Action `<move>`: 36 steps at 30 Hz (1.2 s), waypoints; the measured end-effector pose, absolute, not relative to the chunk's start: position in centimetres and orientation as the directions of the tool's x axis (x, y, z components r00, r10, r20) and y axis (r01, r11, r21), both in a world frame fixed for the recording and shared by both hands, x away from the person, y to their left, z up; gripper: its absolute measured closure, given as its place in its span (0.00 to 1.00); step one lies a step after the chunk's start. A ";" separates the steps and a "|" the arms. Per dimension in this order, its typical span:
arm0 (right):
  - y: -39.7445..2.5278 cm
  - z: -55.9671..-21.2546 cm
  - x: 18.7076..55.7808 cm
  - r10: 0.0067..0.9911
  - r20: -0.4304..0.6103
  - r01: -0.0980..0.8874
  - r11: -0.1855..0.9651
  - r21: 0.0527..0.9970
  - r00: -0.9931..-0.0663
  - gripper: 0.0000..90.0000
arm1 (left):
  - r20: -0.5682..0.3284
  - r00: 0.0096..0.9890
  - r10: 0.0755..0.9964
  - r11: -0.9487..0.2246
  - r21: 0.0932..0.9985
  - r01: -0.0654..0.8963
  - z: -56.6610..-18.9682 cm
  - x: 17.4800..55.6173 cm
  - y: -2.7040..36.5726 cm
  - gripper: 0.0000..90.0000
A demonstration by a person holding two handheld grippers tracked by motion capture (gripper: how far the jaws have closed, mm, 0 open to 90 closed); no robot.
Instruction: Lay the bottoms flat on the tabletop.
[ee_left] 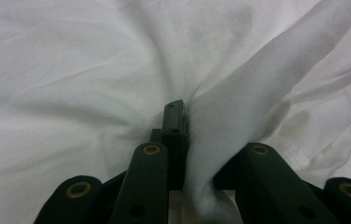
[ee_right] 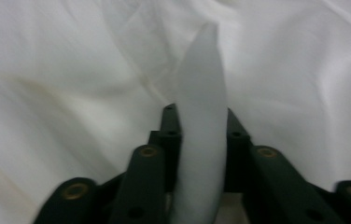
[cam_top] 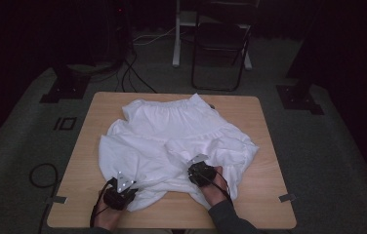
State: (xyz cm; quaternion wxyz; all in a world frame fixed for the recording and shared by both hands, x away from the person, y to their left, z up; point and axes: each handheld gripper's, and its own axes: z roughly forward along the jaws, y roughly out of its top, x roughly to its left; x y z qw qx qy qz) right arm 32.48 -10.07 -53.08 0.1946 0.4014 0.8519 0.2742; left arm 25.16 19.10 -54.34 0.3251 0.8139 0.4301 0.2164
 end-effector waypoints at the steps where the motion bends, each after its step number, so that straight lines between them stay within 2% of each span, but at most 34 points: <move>1: -10.5 -53.1 32.2 0.799 -0.128 0.581 0.527 0.620 -0.587 0.88 | 0.071 0.536 0.841 -0.417 0.715 0.560 -54.3 25.2 19.1 0.88; 11: -16.3 -52.9 30.2 0.867 -0.165 0.625 0.458 0.632 -0.469 0.92 | 0.062 0.536 0.842 -0.413 0.714 0.565 -54.3 25.2 19.2 0.88; 12: -17.9 -52.9 29.6 0.887 -0.181 0.644 0.437 0.628 -0.425 0.92 | 0.059 0.535 0.843 -0.410 0.714 0.568 -54.3 25.2 19.2 0.88; 15: -20.8 -53.1 28.7 0.914 -0.164 0.675 0.387 0.628 -0.371 0.92 | 0.059 0.535 0.843 -0.410 0.713 0.569 -54.3 25.2 19.2 0.88; 18: -21.7 -53.2 28.5 0.921 -0.156 0.684 0.371 0.629 -0.356 0.92 | 0.058 0.535 0.843 -0.410 0.712 0.570 -54.3 25.3 19.2 0.88; 19: -23.4 -53.1 28.0 0.934 -0.155 0.696 0.344 0.630 -0.322 0.92 | 0.056 0.534 0.844 -0.408 0.712 0.571 -54.3 25.3 19.2 0.88; 29: -30.3 -53.5 25.5 0.975 -0.150 0.764 0.220 0.606 -0.162 0.92 | 0.046 0.531 0.846 -0.400 0.713 0.576 -54.3 25.3 19.3 0.88; 32: -30.7 -53.2 25.0 0.977 -0.120 0.750 0.210 0.628 -0.174 0.86 | 0.044 0.529 0.847 -0.397 0.714 0.577 -54.3 25.3 19.3 0.88; 36: -30.1 -51.3 24.5 0.970 -0.098 0.674 0.225 0.704 -0.221 0.66 | 0.039 0.531 0.847 -0.394 0.717 0.576 -54.3 25.3 19.4 0.88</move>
